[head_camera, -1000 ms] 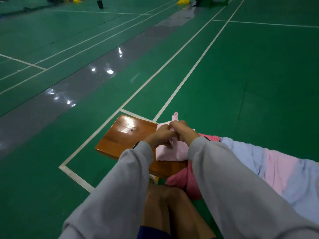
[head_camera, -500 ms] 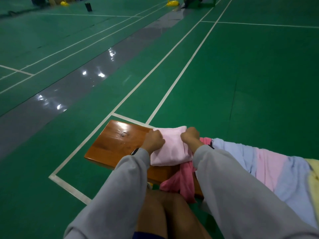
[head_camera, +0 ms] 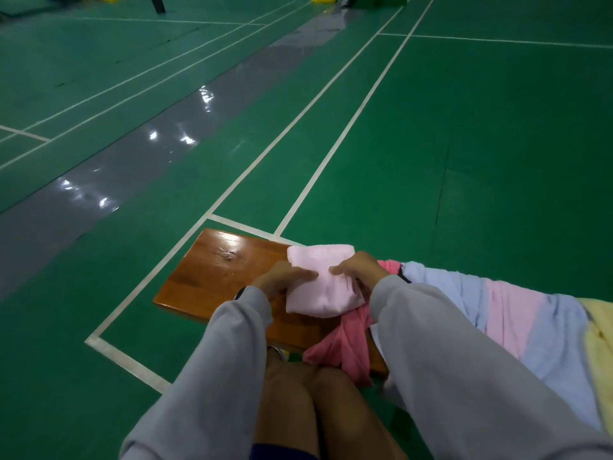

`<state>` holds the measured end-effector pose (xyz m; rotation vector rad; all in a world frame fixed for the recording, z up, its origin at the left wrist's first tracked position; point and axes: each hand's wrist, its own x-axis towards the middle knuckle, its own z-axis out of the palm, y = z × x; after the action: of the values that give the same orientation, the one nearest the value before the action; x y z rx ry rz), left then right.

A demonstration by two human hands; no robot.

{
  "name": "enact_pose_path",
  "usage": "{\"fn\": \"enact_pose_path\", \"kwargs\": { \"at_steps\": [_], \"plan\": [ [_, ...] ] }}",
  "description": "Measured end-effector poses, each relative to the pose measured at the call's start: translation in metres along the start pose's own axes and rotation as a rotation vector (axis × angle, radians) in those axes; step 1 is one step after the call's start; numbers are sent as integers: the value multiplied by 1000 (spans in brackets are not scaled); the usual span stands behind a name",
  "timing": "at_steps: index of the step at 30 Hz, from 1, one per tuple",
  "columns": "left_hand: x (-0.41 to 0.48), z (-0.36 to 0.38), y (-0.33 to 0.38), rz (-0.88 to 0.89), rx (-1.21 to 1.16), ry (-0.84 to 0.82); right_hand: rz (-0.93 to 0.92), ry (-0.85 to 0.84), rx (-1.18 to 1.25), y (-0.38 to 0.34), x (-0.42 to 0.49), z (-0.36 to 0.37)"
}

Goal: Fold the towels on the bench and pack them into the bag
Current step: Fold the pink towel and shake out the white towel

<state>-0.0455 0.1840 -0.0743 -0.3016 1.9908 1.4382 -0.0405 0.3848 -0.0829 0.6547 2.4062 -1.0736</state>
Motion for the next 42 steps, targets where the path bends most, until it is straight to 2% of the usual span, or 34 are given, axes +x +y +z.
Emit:
{"fn": "enact_pose_path", "kwargs": {
  "at_steps": [3,5,8,10,13,15,18,19,23,25,27,29,31,34,35,37,39,42],
  "plan": [
    [-8,6,9,71,-174,15,101,-66,107,-1,-7,-5],
    [-15,6,17,106,-236,-22,94,-84,180,-2,-14,-7],
    [-23,0,30,214,-298,-53,-1,-134,497,-2,-17,-2],
    [-32,-5,41,283,-373,-35,16,-193,715,-6,-10,1],
    [-45,-13,55,353,-460,-20,186,-450,1038,-25,-37,-8],
    [-49,-21,55,367,-482,-11,179,-562,1188,-36,-50,-7],
    [-38,-43,40,316,-460,9,135,-477,1285,-56,-60,12],
    [-33,-51,32,267,-429,55,144,-402,1199,-62,-60,19],
    [-12,-85,-3,67,-58,309,155,-183,710,-85,-54,48],
    [-10,-97,-9,75,-143,306,158,-107,708,-98,-53,58],
    [-3,-111,-14,122,-238,271,96,47,686,-110,-57,64],
    [1,-120,-19,153,-227,238,21,158,540,-113,-62,68],
    [-3,-121,-23,181,-13,286,58,139,424,-105,-62,79],
    [3,-120,-42,150,456,441,178,-60,179,-86,-69,101],
    [3,-119,-47,143,548,457,170,-66,100,-83,-69,107],
    [6,-117,-54,156,745,504,80,136,-57,-86,-63,114],
    [13,-114,-56,266,949,527,-76,311,-193,-99,-59,116],
    [27,-108,-52,514,1174,423,-335,298,-353,-115,-49,122]
  ]
}}
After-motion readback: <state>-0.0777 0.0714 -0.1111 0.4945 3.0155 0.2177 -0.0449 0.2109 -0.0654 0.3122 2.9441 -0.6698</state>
